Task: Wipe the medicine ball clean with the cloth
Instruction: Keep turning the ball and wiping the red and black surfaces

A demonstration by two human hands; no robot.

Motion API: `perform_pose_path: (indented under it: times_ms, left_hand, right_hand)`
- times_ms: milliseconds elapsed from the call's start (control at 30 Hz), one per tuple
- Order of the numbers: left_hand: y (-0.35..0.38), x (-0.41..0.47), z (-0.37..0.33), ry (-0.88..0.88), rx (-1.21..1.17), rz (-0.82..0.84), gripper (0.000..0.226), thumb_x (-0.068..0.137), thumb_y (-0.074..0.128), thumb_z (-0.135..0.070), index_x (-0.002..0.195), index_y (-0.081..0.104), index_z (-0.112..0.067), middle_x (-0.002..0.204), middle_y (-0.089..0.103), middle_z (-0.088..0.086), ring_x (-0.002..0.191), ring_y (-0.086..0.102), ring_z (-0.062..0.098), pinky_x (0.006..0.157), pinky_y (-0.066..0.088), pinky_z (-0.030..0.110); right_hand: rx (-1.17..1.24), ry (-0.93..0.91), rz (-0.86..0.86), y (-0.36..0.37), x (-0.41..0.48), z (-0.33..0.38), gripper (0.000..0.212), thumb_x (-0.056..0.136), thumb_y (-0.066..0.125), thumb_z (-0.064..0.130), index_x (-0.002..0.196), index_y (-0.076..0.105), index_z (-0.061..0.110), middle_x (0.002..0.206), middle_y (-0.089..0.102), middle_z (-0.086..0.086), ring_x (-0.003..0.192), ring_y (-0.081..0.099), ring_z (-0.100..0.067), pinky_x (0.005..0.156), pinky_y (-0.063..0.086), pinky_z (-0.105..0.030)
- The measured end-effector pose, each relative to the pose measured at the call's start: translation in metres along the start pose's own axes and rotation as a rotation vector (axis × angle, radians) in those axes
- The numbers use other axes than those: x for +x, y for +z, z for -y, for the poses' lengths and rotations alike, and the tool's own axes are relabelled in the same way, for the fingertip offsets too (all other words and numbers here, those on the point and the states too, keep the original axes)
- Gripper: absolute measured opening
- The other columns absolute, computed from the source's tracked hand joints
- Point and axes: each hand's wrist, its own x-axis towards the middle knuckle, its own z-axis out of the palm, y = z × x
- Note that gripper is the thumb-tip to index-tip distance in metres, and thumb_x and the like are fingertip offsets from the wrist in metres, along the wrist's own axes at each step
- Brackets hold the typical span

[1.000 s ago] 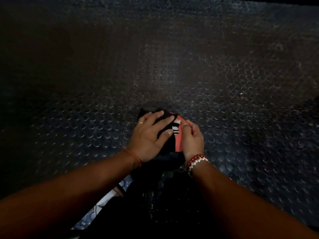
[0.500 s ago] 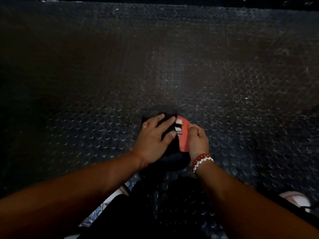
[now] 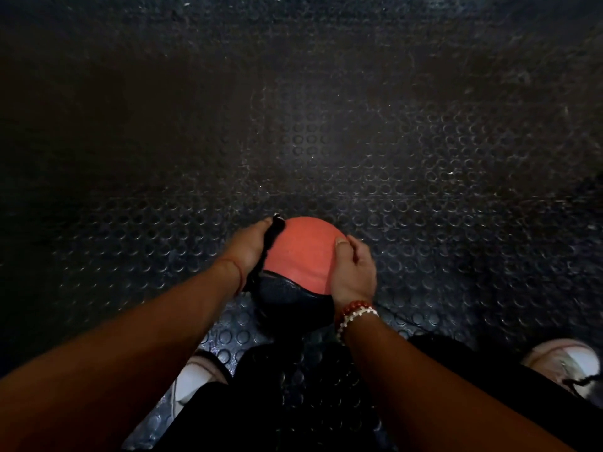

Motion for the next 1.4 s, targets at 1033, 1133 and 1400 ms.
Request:
perform_pose_path:
  times_ms: [1033,1133,1400]
  left_hand:
    - [0.009,-0.032,-0.015,0.792,0.721,-0.031,0.051,0.090,0.038,-0.055,0.132,0.059,-0.037,0.136,0.055,-0.004,0.126,0.048,0.017,0.103,0.026,0.020]
    - [0.011,-0.007,-0.033,0.517,0.607,0.052,0.033,0.098,0.051,-0.039,0.124,0.067,-0.026,0.126,0.063,0.003,0.115,0.056,0.019,0.097,0.037,0.024]
    - [0.001,-0.003,-0.001,0.102,0.052,-0.087,0.041,0.094,0.052,-0.048,0.113,0.071,-0.017,0.109,0.069,0.001,0.099,0.064,0.018,0.093,0.047,0.028]
  right_hand:
    - [-0.036,0.006,-0.006,0.011,0.003,0.008,0.055,0.075,0.056,0.064,0.119,0.061,0.031,0.117,0.060,0.002,0.103,0.060,-0.016,0.095,0.050,-0.035]
    - [-0.021,0.019,-0.021,0.011,0.002,0.010,0.064,0.067,0.052,0.069,0.116,0.063,0.030,0.116,0.061,0.001,0.103,0.060,-0.017,0.096,0.050,-0.038]
    - [-0.056,0.010,0.024,0.003,0.009,0.014,0.043,0.085,0.059,0.052,0.118,0.064,0.026,0.117,0.062,0.001,0.105,0.058,-0.016,0.091,0.044,-0.028]
